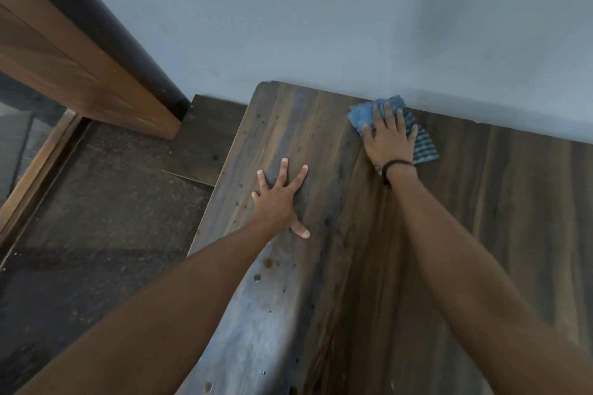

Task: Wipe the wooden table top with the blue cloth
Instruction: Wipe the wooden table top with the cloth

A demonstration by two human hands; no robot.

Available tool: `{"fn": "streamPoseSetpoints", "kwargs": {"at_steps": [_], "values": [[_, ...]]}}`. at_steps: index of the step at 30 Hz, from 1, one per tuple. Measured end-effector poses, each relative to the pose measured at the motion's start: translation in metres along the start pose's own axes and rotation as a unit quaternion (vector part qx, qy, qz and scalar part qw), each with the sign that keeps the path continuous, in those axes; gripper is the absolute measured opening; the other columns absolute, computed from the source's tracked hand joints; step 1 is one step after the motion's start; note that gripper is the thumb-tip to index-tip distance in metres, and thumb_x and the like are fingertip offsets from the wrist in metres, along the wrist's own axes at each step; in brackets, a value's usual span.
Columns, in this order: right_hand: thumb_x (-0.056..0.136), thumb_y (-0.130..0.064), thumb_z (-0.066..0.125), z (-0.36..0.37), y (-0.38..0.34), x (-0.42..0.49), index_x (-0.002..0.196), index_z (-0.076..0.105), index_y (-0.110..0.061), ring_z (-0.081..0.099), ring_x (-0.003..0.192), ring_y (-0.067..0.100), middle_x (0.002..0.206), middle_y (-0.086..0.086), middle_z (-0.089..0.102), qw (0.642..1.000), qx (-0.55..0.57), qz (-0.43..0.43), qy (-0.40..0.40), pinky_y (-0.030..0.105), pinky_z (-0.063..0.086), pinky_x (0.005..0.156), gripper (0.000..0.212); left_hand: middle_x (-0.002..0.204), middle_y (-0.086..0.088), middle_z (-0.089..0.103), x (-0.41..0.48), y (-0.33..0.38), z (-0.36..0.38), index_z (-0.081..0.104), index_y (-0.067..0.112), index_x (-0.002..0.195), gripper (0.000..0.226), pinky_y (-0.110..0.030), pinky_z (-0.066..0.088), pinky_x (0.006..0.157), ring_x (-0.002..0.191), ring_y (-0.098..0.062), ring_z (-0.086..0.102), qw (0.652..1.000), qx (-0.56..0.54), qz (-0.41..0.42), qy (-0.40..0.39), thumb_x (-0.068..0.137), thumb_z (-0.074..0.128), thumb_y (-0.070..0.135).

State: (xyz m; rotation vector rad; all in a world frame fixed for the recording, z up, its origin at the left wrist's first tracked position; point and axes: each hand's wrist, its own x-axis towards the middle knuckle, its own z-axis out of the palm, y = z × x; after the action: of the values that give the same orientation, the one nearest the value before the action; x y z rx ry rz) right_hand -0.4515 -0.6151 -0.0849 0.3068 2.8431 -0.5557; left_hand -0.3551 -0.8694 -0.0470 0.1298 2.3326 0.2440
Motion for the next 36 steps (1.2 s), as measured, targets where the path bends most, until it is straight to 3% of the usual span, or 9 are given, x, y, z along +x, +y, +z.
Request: {"fn": "streamPoseSetpoints", "kwargs": {"at_steps": [4, 7, 10, 14, 20, 24, 28, 32, 36], "values": [[0.106, -0.043, 0.026, 0.002, -0.009, 0.005, 0.159, 0.021, -0.026, 0.005, 0.154, 0.023, 0.167, -0.004, 0.011, 1.0, 0.009, -0.005, 0.009, 0.061, 0.001, 0.121, 0.056, 0.158, 0.007, -0.042, -0.002, -0.001, 0.0, -0.021, 0.049, 0.153, 0.146, -0.077, 0.007, 0.111, 0.139, -0.05, -0.037, 1.0, -0.001, 0.003, -0.002, 0.061, 0.093, 0.047], [0.106, -0.042, 0.029, 0.024, -0.008, -0.066, 0.157, 0.03, -0.027, 0.012, 0.154, 0.022, 0.166, -0.005, 0.019, 0.998, -0.007, -0.039, 0.04, 0.061, 0.006, 0.12, 0.053, 0.157, 0.008, -0.043, -0.003, 0.0, 0.0, -0.021, 0.05, 0.153, 0.146, -0.076, 0.008, 0.112, 0.14, -0.05, -0.036, 1.0, -0.002, 0.004, 0.003, 0.062, 0.093, 0.045], [0.107, -0.044, 0.026, 0.04, -0.005, -0.121, 0.156, 0.029, -0.029, 0.01, 0.154, 0.02, 0.166, -0.007, 0.019, 0.998, -0.031, -0.05, 0.023, 0.058, 0.004, 0.12, 0.052, 0.157, 0.008, -0.043, -0.002, 0.001, 0.0, -0.021, 0.049, 0.153, 0.145, -0.075, 0.006, 0.114, 0.139, -0.048, -0.038, 1.0, -0.007, 0.002, 0.002, 0.064, 0.093, 0.042], [0.107, -0.043, 0.027, 0.029, -0.011, -0.072, 0.156, 0.03, -0.027, 0.012, 0.154, 0.023, 0.165, -0.005, 0.02, 0.997, -0.043, -0.055, 0.027, 0.061, 0.008, 0.12, 0.052, 0.157, 0.008, -0.042, -0.001, 0.0, 0.001, -0.021, 0.049, 0.153, 0.146, -0.076, 0.007, 0.113, 0.14, -0.05, -0.036, 1.0, -0.004, 0.004, 0.008, 0.062, 0.093, 0.044], [0.106, -0.04, 0.025, 0.013, -0.035, 0.013, 0.159, 0.022, -0.024, 0.005, 0.154, 0.023, 0.167, -0.002, 0.012, 0.999, 0.003, -0.037, 0.004, 0.058, 0.001, 0.121, 0.055, 0.158, 0.008, -0.042, 0.0, -0.001, 0.0, -0.021, 0.051, 0.152, 0.146, -0.076, 0.008, 0.112, 0.14, -0.049, -0.037, 1.0, 0.0, 0.001, 0.0, 0.061, 0.093, 0.048], [0.106, -0.042, 0.027, 0.038, -0.031, -0.066, 0.157, 0.028, -0.023, 0.012, 0.153, 0.023, 0.166, -0.001, 0.019, 0.997, -0.013, -0.068, 0.033, 0.057, 0.007, 0.121, 0.054, 0.158, 0.008, -0.042, -0.002, 0.0, 0.001, -0.021, 0.05, 0.153, 0.146, -0.076, 0.008, 0.113, 0.14, -0.05, -0.036, 1.0, 0.001, 0.001, 0.006, 0.062, 0.093, 0.045], [0.107, -0.045, 0.023, 0.051, -0.015, -0.131, 0.159, 0.021, -0.028, 0.004, 0.154, 0.019, 0.167, -0.005, 0.012, 0.996, -0.032, -0.084, -0.001, 0.051, -0.001, 0.122, 0.055, 0.158, 0.007, -0.042, -0.001, 0.003, -0.001, -0.022, 0.049, 0.152, 0.147, -0.075, 0.009, 0.113, 0.141, -0.05, -0.035, 1.0, 0.002, -0.007, 0.003, 0.062, 0.093, 0.045], [0.106, -0.046, 0.025, 0.035, -0.018, -0.064, 0.159, 0.023, -0.029, 0.008, 0.154, 0.021, 0.167, -0.004, 0.014, 0.994, -0.054, -0.094, 0.017, 0.055, 0.005, 0.121, 0.055, 0.158, 0.008, -0.041, 0.0, 0.001, 0.0, -0.02, 0.049, 0.153, 0.146, -0.075, 0.008, 0.112, 0.14, -0.05, -0.036, 1.0, -0.002, 0.001, 0.01, 0.061, 0.094, 0.044], [0.106, -0.047, 0.02, 0.012, -0.028, 0.009, 0.16, 0.014, -0.032, 0.0, 0.154, 0.018, 0.168, -0.007, 0.003, 0.998, -0.02, -0.058, 0.002, 0.055, -0.001, 0.122, 0.056, 0.158, 0.008, -0.041, 0.0, -0.002, 0.002, -0.02, 0.05, 0.153, 0.144, -0.077, 0.006, 0.112, 0.14, -0.049, -0.038, 1.0, -0.001, 0.007, 0.014, 0.062, 0.092, 0.049]]}}
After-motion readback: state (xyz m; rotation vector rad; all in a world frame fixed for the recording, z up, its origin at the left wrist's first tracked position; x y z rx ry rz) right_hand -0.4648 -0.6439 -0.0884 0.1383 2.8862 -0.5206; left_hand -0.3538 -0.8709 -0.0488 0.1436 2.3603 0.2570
